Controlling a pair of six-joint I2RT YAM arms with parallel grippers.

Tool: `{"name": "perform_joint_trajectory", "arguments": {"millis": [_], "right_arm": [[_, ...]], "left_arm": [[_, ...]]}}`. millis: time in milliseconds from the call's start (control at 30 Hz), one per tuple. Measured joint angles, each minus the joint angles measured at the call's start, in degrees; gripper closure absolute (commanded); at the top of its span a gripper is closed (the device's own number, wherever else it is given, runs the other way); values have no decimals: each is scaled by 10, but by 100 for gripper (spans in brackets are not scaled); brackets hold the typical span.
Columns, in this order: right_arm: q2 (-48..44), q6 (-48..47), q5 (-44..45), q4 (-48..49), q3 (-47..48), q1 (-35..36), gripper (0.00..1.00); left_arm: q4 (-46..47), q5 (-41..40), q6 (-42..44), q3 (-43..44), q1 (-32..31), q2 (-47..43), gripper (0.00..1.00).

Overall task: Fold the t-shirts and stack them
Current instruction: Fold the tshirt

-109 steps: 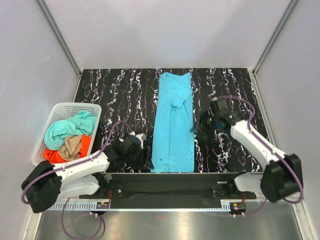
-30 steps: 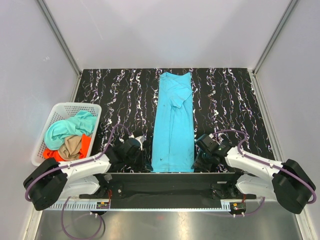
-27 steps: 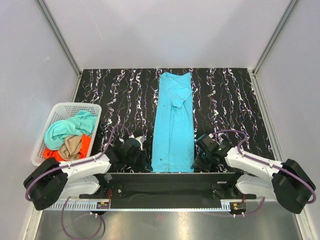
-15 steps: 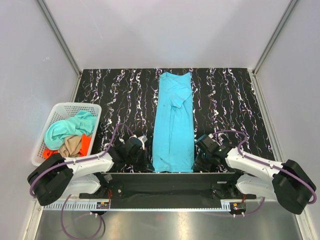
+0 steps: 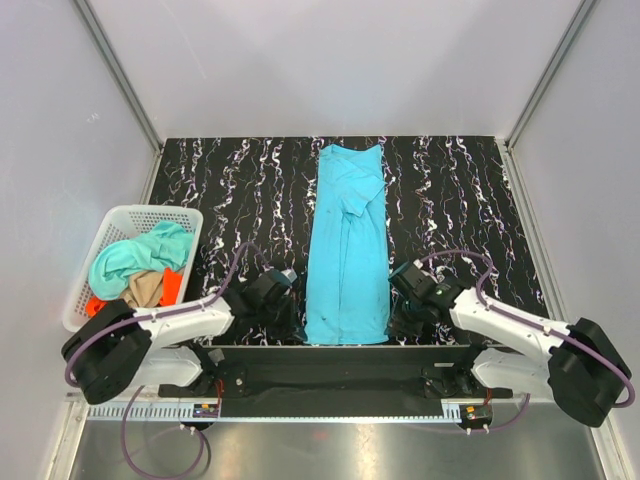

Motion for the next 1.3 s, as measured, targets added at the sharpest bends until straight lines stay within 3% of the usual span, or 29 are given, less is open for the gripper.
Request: {"name": "perform_joint_trajectory", "arguments": {"millis": [267,433,767,1067,1300], "right_arm": [[38,-61,4,-27,87,0,100],[108,-115,18,-38,158,-8,100],[226,-262,18,-45,327,-141,100],[388,-370,35,-39,513,-182,100],[446,-421,48,-54,603,-213,100]], "left_arm": [[-31,12,26,78,11,61,100],[-62,12,69,165,71,94,100],[-107,30,152,343,176,252,100],[-128,71,175,540,260,404,100],[-135,111,186,645,276,479,100]]}}
